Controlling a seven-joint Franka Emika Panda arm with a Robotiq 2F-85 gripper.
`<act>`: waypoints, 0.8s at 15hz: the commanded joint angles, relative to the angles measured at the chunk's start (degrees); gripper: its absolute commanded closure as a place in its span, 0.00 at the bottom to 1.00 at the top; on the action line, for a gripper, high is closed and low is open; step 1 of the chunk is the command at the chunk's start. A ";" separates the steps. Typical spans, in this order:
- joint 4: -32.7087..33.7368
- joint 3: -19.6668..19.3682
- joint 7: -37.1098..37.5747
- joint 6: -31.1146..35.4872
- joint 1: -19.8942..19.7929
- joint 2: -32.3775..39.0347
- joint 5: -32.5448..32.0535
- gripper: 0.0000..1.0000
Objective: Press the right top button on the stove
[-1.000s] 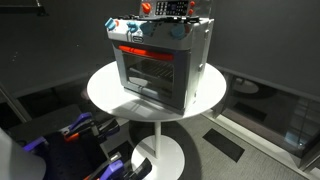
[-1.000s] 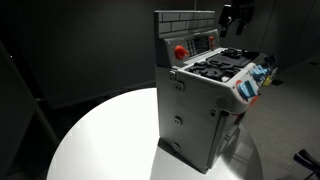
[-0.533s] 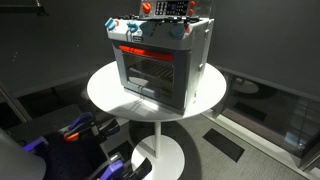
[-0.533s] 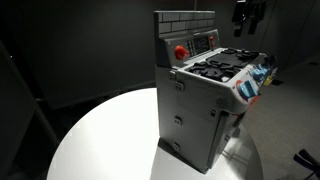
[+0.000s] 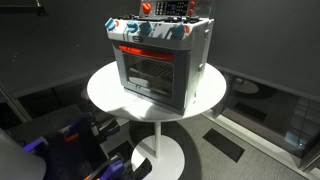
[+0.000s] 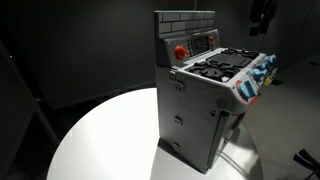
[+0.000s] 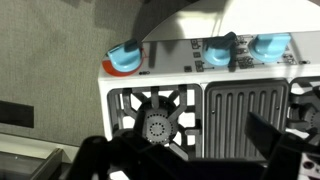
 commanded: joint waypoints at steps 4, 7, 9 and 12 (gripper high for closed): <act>-8.01 0.17 -1.35 3.52 0.53 -7.55 -0.67 0.00; -9.40 0.10 -1.38 4.31 0.58 -8.72 -0.41 0.00; -7.63 0.15 -0.36 3.01 0.51 -6.87 -0.13 0.00; -7.64 0.16 -0.36 3.01 0.51 -6.64 -0.13 0.00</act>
